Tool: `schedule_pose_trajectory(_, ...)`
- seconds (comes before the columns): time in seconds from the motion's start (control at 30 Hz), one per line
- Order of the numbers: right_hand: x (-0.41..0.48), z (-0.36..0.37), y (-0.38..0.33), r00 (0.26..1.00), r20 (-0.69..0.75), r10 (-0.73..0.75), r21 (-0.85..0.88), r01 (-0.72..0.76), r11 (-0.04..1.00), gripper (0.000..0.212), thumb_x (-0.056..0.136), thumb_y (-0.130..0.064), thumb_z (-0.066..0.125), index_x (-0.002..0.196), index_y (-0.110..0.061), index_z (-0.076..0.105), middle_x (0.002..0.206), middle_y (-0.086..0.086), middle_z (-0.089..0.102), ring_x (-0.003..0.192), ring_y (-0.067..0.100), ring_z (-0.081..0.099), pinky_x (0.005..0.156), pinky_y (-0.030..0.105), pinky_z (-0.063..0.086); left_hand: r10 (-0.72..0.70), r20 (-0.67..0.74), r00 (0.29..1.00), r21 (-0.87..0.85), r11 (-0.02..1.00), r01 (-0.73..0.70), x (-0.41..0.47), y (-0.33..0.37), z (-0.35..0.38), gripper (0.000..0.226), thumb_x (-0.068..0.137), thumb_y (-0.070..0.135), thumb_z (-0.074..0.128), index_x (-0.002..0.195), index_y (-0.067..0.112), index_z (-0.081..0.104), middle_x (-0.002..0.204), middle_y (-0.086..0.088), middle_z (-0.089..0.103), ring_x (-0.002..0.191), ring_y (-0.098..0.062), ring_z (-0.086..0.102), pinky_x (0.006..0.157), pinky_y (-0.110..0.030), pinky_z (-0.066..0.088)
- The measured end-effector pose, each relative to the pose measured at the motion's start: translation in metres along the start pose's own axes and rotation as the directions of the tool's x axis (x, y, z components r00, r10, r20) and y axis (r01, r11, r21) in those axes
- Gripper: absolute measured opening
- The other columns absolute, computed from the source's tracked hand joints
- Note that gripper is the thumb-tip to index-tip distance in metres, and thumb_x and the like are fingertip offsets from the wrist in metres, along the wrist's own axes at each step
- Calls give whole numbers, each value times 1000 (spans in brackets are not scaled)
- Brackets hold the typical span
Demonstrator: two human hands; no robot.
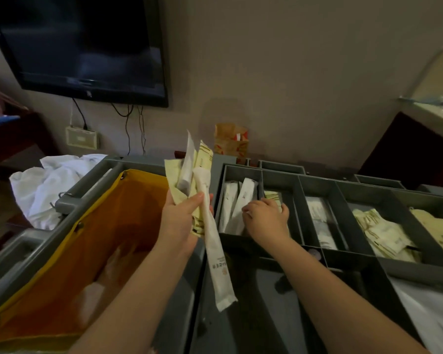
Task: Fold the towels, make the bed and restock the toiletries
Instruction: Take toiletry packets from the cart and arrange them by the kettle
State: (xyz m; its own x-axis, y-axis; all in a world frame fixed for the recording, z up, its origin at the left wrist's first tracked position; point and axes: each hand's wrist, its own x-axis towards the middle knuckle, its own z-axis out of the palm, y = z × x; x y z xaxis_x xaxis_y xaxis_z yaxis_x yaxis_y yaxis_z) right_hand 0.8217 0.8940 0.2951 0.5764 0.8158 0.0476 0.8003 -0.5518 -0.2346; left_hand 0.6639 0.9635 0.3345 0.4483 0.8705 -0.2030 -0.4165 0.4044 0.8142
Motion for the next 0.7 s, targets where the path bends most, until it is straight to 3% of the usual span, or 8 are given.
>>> schedule_pose_trajectory(0.03, -1, -1, -2, 999, -29, 19, 36, -18, 999, 30, 99, -34, 43, 125, -31, 57, 136, -8, 51, 136, 16, 31, 114, 49, 11, -15, 22, 1000, -2, 1000, 15, -1, -2, 1, 46, 90, 1, 55, 133, 17, 47, 116, -18, 62, 81, -19, 66, 52, -25, 53)
schedule_pose_trajectory(0.1, -10, -9, -8, 989, -131, 63, 236, -30, 971, 28, 99, -35, 44, 121, -29, 59, 123, -8, 58, 122, 15, 46, 110, 42, 30, -30, 58, 998, 3, 1000, 30, -4, -5, 3, 46, 90, 2, 55, 133, 17, 47, 115, -19, 62, 77, -19, 66, 53, -26, 53)
schedule_pose_trajectory(0.17, -28, -24, -18, 985, -155, 79, 579, 25, 815, 20, 98, -32, 46, 109, -28, 62, 101, -10, 63, 99, 10, 58, 89, 30, 48, -28, 73, 997, 28, 999, 26, -6, -7, 6, 47, 90, 4, 57, 133, 18, 47, 116, -19, 63, 79, -20, 66, 56, -29, 53)
schedule_pose_trajectory(0.23, -53, -39, -25, 993, -121, 9, 778, 89, 621, 11, 96, -31, 48, 97, -33, 59, 91, -11, 64, 87, 5, 61, 76, 22, 51, -26, 88, 996, 38, 999, 23, -10, -8, 10, 48, 89, 6, 58, 133, 20, 48, 118, -17, 63, 85, -24, 67, 59, -32, 54)
schedule_pose_trajectory(0.3, -75, -46, -27, 995, -51, -86, 821, 90, 564, 7, 93, -33, 53, 98, -38, 56, 89, -7, 66, 83, 4, 64, 75, 23, 55, -21, 106, 994, 23, 1000, 18, -17, -10, 17, 48, 89, 5, 58, 133, 22, 48, 115, -13, 65, 89, -24, 69, 62, -33, 57)
schedule_pose_trajectory(0.37, -91, -47, -23, 993, 14, -119, 830, 55, 555, 19, 89, -32, 60, 103, -43, 52, 91, -6, 67, 83, 3, 66, 71, 22, 57, -8, 123, 992, 13, 1000, 6, -23, -12, 28, 48, 89, 5, 57, 133, 22, 49, 115, -11, 66, 94, -25, 69, 67, -37, 57)
schedule_pose_trajectory(0.5, -107, -52, -2, 1000, 10, -9, 899, -5, 438, 30, 87, -25, 65, 107, -42, 51, 92, -5, 67, 82, 4, 67, 66, 19, 55, 16, 163, 986, 25, 999, -20, -37, -20, 62, 49, 89, 4, 57, 133, 23, 49, 115, -9, 66, 97, -25, 68, 80, -45, 56)
schedule_pose_trajectory(0.7, -130, -69, 54, 987, -101, 123, 893, 35, 449, 20, 89, -21, 62, 95, -38, 54, 94, -10, 65, 86, 7, 64, 70, 26, 55, 10, 175, 985, -34, 999, -4, -60, -55, 106, 46, 90, -1, 54, 129, 24, 50, 115, -11, 65, 102, -29, 64, 75, -41, 57)
